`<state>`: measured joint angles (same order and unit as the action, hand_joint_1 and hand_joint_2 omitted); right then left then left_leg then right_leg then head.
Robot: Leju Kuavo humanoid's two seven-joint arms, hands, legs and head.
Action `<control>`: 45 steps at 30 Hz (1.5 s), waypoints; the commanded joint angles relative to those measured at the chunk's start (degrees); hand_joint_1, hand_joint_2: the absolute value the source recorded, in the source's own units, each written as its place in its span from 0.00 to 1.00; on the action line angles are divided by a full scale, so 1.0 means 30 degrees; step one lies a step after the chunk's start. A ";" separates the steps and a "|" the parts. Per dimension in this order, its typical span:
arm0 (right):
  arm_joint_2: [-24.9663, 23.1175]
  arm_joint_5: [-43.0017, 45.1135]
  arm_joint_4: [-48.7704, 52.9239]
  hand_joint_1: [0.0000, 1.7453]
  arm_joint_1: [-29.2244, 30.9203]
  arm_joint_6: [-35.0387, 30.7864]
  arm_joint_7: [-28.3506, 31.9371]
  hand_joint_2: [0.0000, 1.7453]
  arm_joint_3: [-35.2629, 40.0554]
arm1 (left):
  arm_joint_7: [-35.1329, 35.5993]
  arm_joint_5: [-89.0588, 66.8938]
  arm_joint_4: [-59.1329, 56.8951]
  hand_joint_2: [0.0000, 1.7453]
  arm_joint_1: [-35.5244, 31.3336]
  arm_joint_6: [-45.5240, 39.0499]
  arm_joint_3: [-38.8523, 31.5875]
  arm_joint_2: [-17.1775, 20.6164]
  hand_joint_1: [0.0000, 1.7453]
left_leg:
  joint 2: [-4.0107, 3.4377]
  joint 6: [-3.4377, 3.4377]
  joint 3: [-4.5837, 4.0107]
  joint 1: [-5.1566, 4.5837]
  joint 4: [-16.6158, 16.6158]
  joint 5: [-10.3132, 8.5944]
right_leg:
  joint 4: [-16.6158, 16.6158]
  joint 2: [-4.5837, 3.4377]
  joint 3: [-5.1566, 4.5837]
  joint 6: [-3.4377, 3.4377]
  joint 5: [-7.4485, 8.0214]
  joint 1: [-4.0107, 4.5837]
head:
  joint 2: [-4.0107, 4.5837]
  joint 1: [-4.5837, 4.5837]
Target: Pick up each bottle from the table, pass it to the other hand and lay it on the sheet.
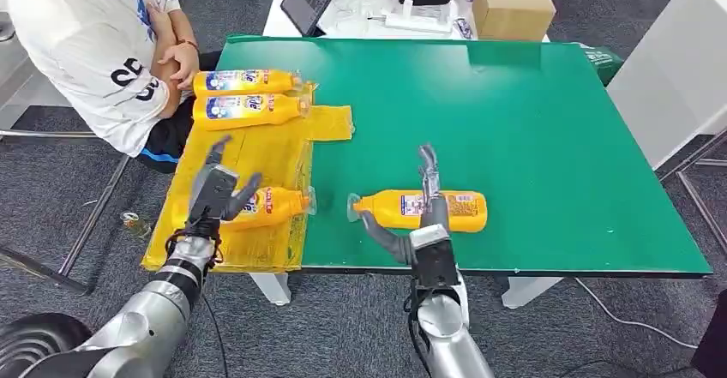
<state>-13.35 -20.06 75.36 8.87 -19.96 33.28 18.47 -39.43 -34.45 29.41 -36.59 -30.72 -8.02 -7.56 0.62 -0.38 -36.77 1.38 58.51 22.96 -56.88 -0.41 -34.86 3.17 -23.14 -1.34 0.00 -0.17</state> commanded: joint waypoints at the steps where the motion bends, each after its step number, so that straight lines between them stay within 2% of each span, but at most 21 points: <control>1: 0.2720 -0.3965 -0.6463 0.00 0.4124 -0.0137 -0.2600 1.00 0.1075 | -0.0189 -0.2888 0.8922 1.00 0.2853 -0.3094 0.0673 -0.1886 0.00 | -0.0001 0.0031 0.0017 0.0001 -0.0003 0.0008 | 0.0024 0.0025 0.0030 -0.0021 -0.0006 0.0011 | 0.0000 0.0014; 4: 0.2720 -0.3965 -0.6463 0.00 0.4124 -0.0137 -0.2600 1.00 0.1075 | -0.0189 -0.2888 0.8922 1.00 0.2853 -0.3094 0.0673 -0.1886 0.00 | 0.0074 0.0059 -0.0013 0.0004 0.0008 0.0011 | 0.0027 0.0075 0.0048 -0.0032 -0.0021 0.0018 | 0.0000 -0.0008; 7: 0.2720 -0.3965 -0.6463 0.00 0.4124 -0.0137 -0.2600 1.00 0.1075 | -0.0189 -0.2888 0.8922 1.00 0.2853 -0.3094 0.0673 -0.1886 0.00 | 0.0021 0.0045 -0.0008 0.0004 0.0004 0.0021 | 0.0020 0.0023 0.0036 -0.0038 -0.0015 0.0019 | 0.0000 -0.0007; 9: 0.2928 -0.4619 -0.6837 0.00 0.4563 0.0329 -0.3851 1.00 0.1016 | -0.0189 -0.2474 1.0722 1.00 0.3460 -0.3094 0.0952 -0.2086 0.00 | 0.0007 0.0057 0.0044 0.0004 -0.0009 0.0041 | 0.0025 0.0028 0.0073 -0.0073 -0.0035 0.0028 | 0.0000 0.0007; 11: 0.3380 -0.5331 -0.7489 0.00 0.5232 0.0466 -0.4618 1.00 0.0917 | -0.0189 -0.1882 1.1529 1.00 0.3830 -0.3094 0.1162 -0.2357 0.00 | 0.0046 0.0043 -0.0025 0.0004 0.0009 0.0017 | 0.0008 0.0047 0.0007 -0.0041 -0.0022 0.0019 | 0.0000 0.0007; 14: 0.4241 -0.6279 -0.9129 0.00 0.6448 0.1517 -0.5529 1.00 0.0404 | -0.0189 0.0759 1.1480 1.00 0.4201 -0.3094 0.2711 -0.2203 0.00 | 0.0038 0.0056 -0.0032 0.0000 0.0017 0.0015 | 0.0013 0.0039 -0.0007 -0.0024 -0.0014 0.0015 | 0.0000 0.0014; 15: 0.4608 -0.6805 -0.9571 0.00 0.6724 0.2091 -0.6085 1.00 0.0379 | -0.0189 0.3277 1.0932 1.00 0.4192 -0.2483 0.3818 -0.1821 0.00 | 0.0043 0.0054 -0.0044 -0.0009 0.0005 0.0002 | 0.0017 0.0047 -0.0022 -0.0017 -0.0009 0.0003 | 0.0000 0.0014; 19: 0.5634 -0.7824 -1.1514 0.00 0.7923 0.4296 -0.7276 1.00 0.0742 | -0.0189 0.4817 1.0209 1.00 0.4505 -0.0691 0.4318 -0.1814 0.00 | 0.0066 0.0045 -0.0042 -0.0011 -0.0002 -0.0001 | 0.0021 0.0051 -0.0003 -0.0018 -0.0011 -0.0001 | 0.0000 0.0014; 21: 0.5696 -0.7776 -1.2447 0.00 0.8592 0.4945 -0.7300 1.00 0.0837 | -0.0189 0.4826 0.9658 1.00 0.4433 -0.0577 0.4459 -0.1785 0.00 | 0.0063 0.0050 -0.0042 -0.0027 0.0004 -0.0001 | 0.0014 0.0051 0.0000 -0.0019 -0.0010 -0.0014 | 0.0000 0.0000; 23: 0.5837 -0.7864 -1.4192 0.00 0.9619 0.6879 -0.7579 1.00 0.1672 | -0.0153 0.5129 0.8778 1.00 0.4149 -0.0097 0.4438 -0.1758 0.00 | 0.0056 0.0059 -0.0047 -0.0028 0.0007 0.0000 | 0.0008 0.0039 0.0000 -0.0029 -0.0013 -0.0012 | 0.0000 0.0007; 25: 0.5877 -0.7859 -1.4682 0.00 0.9873 0.7126 -0.7567 1.00 0.1903 | -0.0189 0.5192 0.8553 1.00 0.4057 -0.0127 0.4444 -0.1768 0.00 | 0.0048 0.0046 -0.0062 -0.0026 0.0006 -0.0004 | 0.0008 0.0019 -0.0018 -0.0015 -0.0001 -0.0012 | 0.0000 -0.0001; 26: 0.5877 -0.7859 -1.4682 0.00 0.9873 0.7126 -0.7567 1.00 0.1903 | -0.0189 0.5192 0.8553 1.00 0.4057 -0.0127 0.4444 -0.1768 0.00 | 0.0001 0.0070 0.0025 -0.0022 -0.0005 0.0029 | 0.0026 0.0001 0.0061 -0.0062 -0.0020 0.0005 | 0.0000 0.0022; 32: 0.6075 -0.7611 -1.5794 0.00 1.0314 0.7748 -0.7447 1.00 0.2676 | -0.0189 0.5608 0.7594 1.00 0.3718 0.0230 0.4448 -0.1837 0.00 | 0.0073 0.0054 -0.0034 -0.0007 0.0001 -0.0002 | 0.0021 0.0055 0.0005 -0.0015 -0.0009 0.0004 | 0.0000 0.0007; 37: 0.6370 -0.7327 -1.6197 0.00 1.0693 0.8356 -0.7508 1.00 0.3240 | -0.0189 0.5569 0.8265 1.00 0.3992 -0.0658 0.5002 -0.1626 0.00 | 0.0081 0.0065 -0.0028 -0.0005 0.0008 -0.0004 | 0.0023 0.0075 0.0018 -0.0027 -0.0010 0.0010 | 0.0000 0.0007; 45: 0.7593 -0.7527 -1.6479 0.00 1.1920 1.0885 -0.7866 1.00 0.4884 | -0.0189 0.6337 0.7045 1.00 0.3551 -0.0155 0.4856 -0.1631 0.00 | 0.0103 0.0070 -0.0027 -0.0011 0.0005 -0.0023 | 0.0020 0.0094 0.0032 -0.0021 -0.0004 0.0005 | 0.0000 0.0007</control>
<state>5.64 -42.27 31.87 40.86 8.09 10.32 26.62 -40.30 -16.85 57.03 -22.76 -32.33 5.33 -13.62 0.86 -0.23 -37.00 1.35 58.57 22.85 -56.86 -0.29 -34.97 3.25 -23.08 -1.37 0.00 -0.15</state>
